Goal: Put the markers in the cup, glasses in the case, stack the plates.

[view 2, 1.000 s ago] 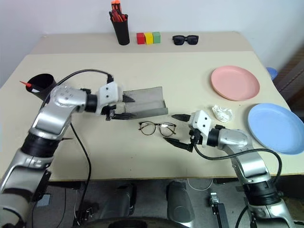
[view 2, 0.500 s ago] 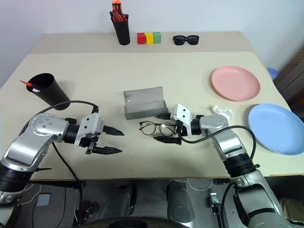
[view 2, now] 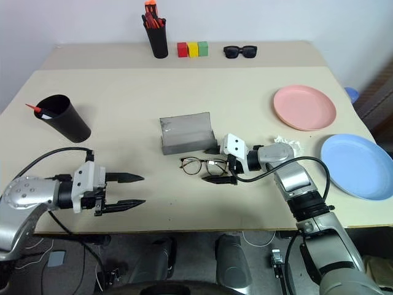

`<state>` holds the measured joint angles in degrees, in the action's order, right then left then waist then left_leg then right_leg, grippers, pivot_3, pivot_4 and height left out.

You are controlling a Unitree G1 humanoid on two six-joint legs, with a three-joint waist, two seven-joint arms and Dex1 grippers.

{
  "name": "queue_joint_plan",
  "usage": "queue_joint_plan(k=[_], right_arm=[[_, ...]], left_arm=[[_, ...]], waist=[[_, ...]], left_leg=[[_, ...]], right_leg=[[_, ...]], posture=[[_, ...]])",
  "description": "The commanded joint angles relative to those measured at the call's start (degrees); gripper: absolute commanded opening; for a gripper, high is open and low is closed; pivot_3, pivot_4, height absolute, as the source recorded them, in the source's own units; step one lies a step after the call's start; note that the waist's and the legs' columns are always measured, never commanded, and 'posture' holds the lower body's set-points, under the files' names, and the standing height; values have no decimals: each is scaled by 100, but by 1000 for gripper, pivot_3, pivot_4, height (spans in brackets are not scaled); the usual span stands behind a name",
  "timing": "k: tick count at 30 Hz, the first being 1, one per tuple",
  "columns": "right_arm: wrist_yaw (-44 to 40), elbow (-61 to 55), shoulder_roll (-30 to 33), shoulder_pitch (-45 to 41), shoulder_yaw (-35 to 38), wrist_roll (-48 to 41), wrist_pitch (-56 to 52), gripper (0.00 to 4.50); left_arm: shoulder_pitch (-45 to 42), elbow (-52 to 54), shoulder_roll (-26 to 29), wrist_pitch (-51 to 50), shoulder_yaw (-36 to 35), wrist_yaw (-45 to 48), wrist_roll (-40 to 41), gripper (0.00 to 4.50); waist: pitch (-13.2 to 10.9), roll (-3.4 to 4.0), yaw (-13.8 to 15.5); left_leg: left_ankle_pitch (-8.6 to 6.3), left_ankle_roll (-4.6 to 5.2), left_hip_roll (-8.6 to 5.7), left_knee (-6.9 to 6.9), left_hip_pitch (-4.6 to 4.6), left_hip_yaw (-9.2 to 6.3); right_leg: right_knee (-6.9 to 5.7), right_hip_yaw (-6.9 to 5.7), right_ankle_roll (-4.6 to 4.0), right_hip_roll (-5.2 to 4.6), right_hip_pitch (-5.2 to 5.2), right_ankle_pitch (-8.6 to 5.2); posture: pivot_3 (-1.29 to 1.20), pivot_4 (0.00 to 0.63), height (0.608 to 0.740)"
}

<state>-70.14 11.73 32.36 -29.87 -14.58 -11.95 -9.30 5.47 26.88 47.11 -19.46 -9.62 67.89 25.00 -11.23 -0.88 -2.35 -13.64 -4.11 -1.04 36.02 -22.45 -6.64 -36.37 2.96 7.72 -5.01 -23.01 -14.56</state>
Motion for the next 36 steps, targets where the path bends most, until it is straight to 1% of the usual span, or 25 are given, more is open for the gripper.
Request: queue_joint_plan(k=[1,4,8,17,20,21,22,23,26,27,33,36], right_arm=[[-50,24,-72,-171,51,16,136,4500],[-92,125,-120,-233,20,50,174,4500],[-152,279,-200,-325,-36,110,197,4500],[-295,348,-202,-324,-59,201,142,4500],[-302,404,-191,-316,-98,309,221,3634],[-309,415,-194,-311,-100,326,236,3200],[-308,418,-205,-307,-98,333,234,2613],[-308,420,-214,-305,-94,338,230,2140],[-313,411,-220,-295,-93,352,234,527],[-317,401,-216,-290,-94,350,236,80],[-314,334,-160,-270,-65,343,230,30],[-348,211,-158,-260,102,118,108,30]], left_arm=[[399,161,237,47,-586,470,588,2787],[544,46,351,-69,-766,647,876,2787],[508,-74,399,229,-719,691,726,2787],[454,52,372,261,-537,540,723,2787],[464,80,372,267,-522,487,721,2852],[470,89,370,271,-518,472,719,2852],[476,96,368,279,-513,460,713,2852],[481,100,368,285,-509,451,709,2852],[497,110,373,307,-498,417,711,2852],[501,114,376,311,-495,405,715,2852],[508,126,319,346,-428,296,678,2852],[522,140,274,352,-397,225,691,2852]], waist=[[0,0,-9],[-1,1,-14],[-1,1,-18],[-1,2,-18],[-1,2,-18],[-1,2,-18],[-1,2,-19],[-1,2,-18],[1,0,-24],[2,-1,-27],[2,-1,-20],[2,0,-20]], left_leg=[[0,0,0,1,0,0],[0,0,0,-2,1,3],[0,0,0,-1,1,2],[0,0,0,-3,1,2],[0,0,0,-3,1,2],[0,0,0,-4,1,2],[0,0,0,-4,1,2],[0,0,0,-3,1,3],[0,0,0,-4,3,2],[0,0,1,-4,9,2],[0,0,2,1,15,2],[0,0,2,-1,15,2]], right_leg=[[1,0,0,0,1,0],[3,1,-19,0,0,-10],[2,0,-19,0,1,-10],[2,0,-18,1,0,-9],[3,0,-18,0,0,-9],[3,0,-18,1,0,-9],[3,0,-18,1,0,-9],[2,0,-18,0,0,-9],[3,0,-18,0,1,-9],[3,0,-18,1,6,-9],[3,0,-23,1,15,-9],[3,0,-23,1,14,-9]], posture=[[0,150,740],[0,150,740],[0,150,740],[0,150,740],[0,150,740],[0,150,740],[0,150,740],[0,150,740],[0,150,740],[0,150,740],[0,150,740],[0,150,740]])
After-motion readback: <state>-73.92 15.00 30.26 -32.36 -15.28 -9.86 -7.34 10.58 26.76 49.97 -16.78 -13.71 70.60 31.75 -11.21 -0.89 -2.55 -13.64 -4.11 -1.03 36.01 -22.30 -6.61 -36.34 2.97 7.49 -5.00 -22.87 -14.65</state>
